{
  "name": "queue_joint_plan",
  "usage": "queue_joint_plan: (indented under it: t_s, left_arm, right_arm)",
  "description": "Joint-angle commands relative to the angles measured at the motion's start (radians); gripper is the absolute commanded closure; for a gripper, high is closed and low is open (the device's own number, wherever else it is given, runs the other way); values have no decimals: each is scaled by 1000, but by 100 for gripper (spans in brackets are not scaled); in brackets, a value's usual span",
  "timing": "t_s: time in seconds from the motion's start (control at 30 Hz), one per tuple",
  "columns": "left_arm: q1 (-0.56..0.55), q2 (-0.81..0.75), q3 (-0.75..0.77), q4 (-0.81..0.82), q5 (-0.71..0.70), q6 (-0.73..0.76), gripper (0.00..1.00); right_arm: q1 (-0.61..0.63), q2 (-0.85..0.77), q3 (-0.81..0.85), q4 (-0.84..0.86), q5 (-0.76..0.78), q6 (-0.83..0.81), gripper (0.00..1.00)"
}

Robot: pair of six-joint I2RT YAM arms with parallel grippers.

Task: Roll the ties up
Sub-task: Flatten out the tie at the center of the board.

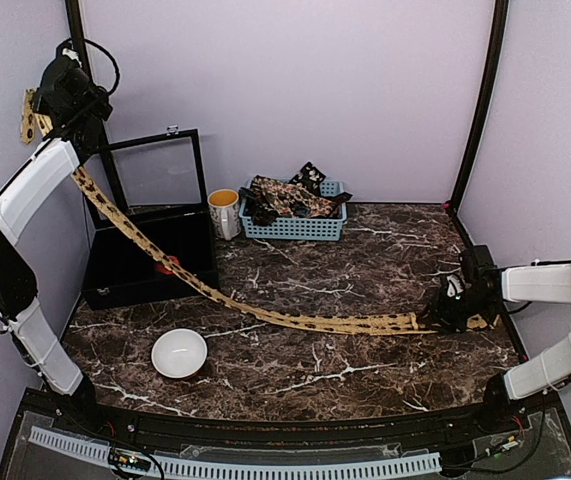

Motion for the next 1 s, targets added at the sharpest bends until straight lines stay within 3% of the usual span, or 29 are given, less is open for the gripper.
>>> queue_joint_plan:
  t_s: [0.0,0.17,0.27,0.4,0.6,0.87,0.97]
  left_arm:
    - [-125,-3,-71,128,-27,101,100]
    - [-240,100,-151,804,-176,695,100]
    - [-303,150,-176,1056,-215,879,100]
    - [-418,161,-199,909,-215,743,100]
    - [-557,259,-84,738,-214,693,96]
    - [-622,276,-36,639,-136,656,100]
    - [-620,272,10,514,-36,575,93]
  right_arm:
    - [-8,-33,-13,-23,-19,1,67]
    - [-7,-59,31,-39,-36,-10,64]
    - [-8,-69,46,-44,-48,-10,63]
    - [-6,-86,58,-45,-61,-12,60]
    - [-8,-80,67,-53,-64,-30,58]
    - [-8,-89,73,-62,-64,-36,58]
    - [-8,-86,70,-57,-69,-31,58]
